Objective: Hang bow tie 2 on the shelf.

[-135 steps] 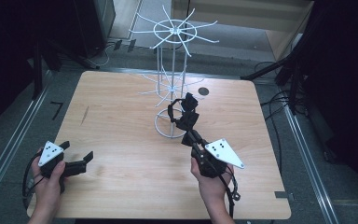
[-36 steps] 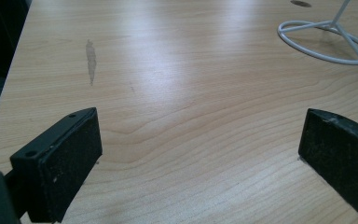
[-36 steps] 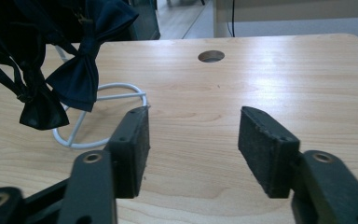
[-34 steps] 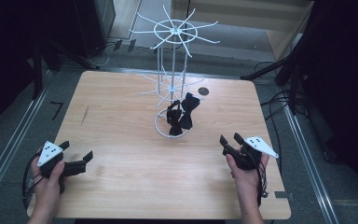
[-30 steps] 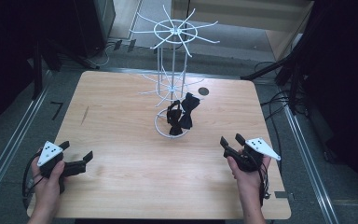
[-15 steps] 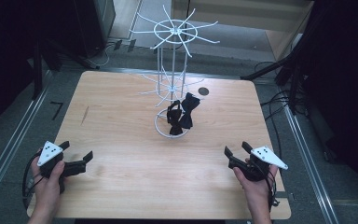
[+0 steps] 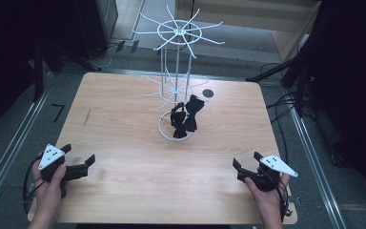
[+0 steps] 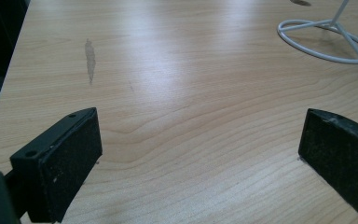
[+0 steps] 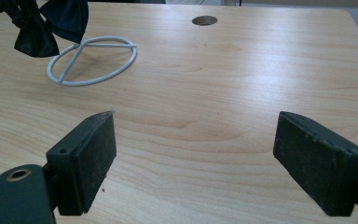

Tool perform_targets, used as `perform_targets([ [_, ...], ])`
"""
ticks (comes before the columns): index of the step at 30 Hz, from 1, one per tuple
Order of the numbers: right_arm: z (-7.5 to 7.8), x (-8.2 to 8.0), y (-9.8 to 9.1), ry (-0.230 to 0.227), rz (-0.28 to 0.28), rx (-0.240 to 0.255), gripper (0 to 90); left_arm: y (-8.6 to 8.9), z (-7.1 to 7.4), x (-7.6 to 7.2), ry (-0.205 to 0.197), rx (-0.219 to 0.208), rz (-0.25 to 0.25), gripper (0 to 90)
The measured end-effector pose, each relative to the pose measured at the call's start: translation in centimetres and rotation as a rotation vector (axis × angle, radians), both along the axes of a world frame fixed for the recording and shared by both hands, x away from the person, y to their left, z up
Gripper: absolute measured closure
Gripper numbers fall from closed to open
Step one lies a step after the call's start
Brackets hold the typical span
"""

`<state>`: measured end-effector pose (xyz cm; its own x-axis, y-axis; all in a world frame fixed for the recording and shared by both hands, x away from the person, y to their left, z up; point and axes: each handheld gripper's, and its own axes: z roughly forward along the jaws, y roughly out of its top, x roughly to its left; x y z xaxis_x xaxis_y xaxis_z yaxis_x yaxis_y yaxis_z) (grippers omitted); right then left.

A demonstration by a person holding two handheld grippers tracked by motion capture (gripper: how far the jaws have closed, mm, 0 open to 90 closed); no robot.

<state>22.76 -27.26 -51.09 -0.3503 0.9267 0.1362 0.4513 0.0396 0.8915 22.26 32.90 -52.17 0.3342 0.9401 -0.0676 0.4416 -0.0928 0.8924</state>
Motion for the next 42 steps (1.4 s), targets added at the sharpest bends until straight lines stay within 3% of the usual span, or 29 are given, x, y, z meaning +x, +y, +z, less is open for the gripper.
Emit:
perform_targets([
  [9,-1.0,0.0,-1.2,0.041,-0.009,-0.040,12.9,0.0,0.0,0.0,0.000,0.001,0.000,0.0],
  [22,-1.8,-0.4,-3.2,0.081,-0.016,-0.041,13.1,0.0,0.0,0.0,0.000,0.004,0.000,0.0],
  [42,-3.2,-1.0,-7.5,0.131,-0.096,-0.025,13.8,0.0,0.0,0.0,0.002,0.001,0.001,0.0],
])
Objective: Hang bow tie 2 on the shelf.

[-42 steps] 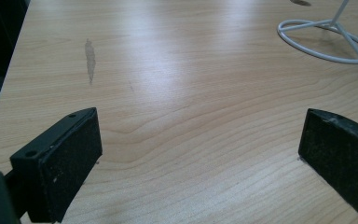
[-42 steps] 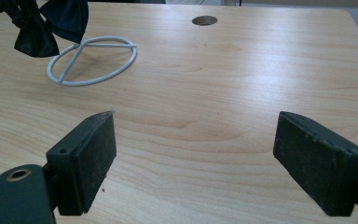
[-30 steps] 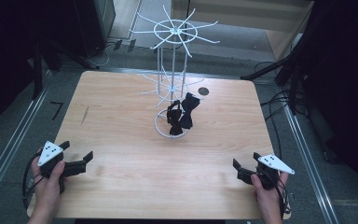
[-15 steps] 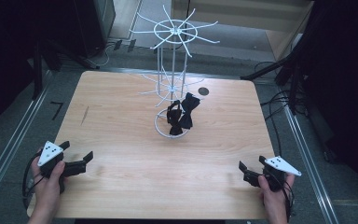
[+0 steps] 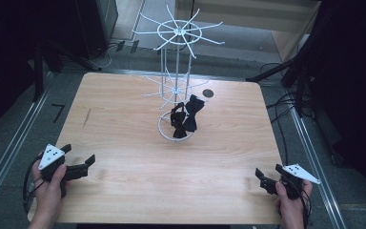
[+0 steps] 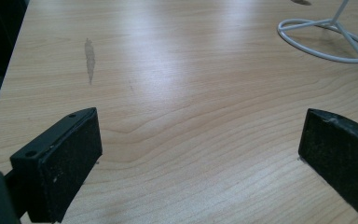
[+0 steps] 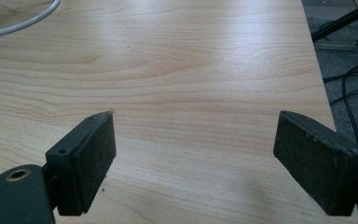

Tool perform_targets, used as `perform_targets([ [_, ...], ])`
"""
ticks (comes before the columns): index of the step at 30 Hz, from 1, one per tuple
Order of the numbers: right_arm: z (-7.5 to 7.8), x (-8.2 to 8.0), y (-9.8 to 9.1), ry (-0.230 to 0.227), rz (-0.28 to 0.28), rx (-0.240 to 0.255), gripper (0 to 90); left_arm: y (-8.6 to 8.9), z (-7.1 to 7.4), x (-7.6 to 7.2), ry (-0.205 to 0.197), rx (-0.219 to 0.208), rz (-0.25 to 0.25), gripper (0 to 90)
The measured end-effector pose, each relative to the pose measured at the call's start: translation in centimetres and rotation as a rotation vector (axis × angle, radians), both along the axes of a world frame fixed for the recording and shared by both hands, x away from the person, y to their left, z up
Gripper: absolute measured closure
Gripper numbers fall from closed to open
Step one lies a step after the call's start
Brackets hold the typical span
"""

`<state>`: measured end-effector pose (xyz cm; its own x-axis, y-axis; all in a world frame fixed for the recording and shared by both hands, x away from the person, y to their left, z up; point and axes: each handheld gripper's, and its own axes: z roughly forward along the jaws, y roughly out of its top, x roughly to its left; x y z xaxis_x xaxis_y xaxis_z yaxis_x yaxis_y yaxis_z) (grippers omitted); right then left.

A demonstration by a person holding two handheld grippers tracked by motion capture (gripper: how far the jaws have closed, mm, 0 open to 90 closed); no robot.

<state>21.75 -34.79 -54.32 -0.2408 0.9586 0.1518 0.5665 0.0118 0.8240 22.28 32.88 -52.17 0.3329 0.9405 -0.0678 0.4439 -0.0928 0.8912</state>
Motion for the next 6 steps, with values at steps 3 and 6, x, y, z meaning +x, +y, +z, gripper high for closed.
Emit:
perform_targets([
  [3,-0.10,0.11,-0.11,0.004,0.005,-0.002,13.8,0.00,0.00,0.00,-0.002,0.001,0.000,0.0],
  [6,-0.04,0.14,-0.02,0.003,0.005,0.003,13.8,0.00,-0.01,0.00,-0.002,0.001,0.000,0.0],
])
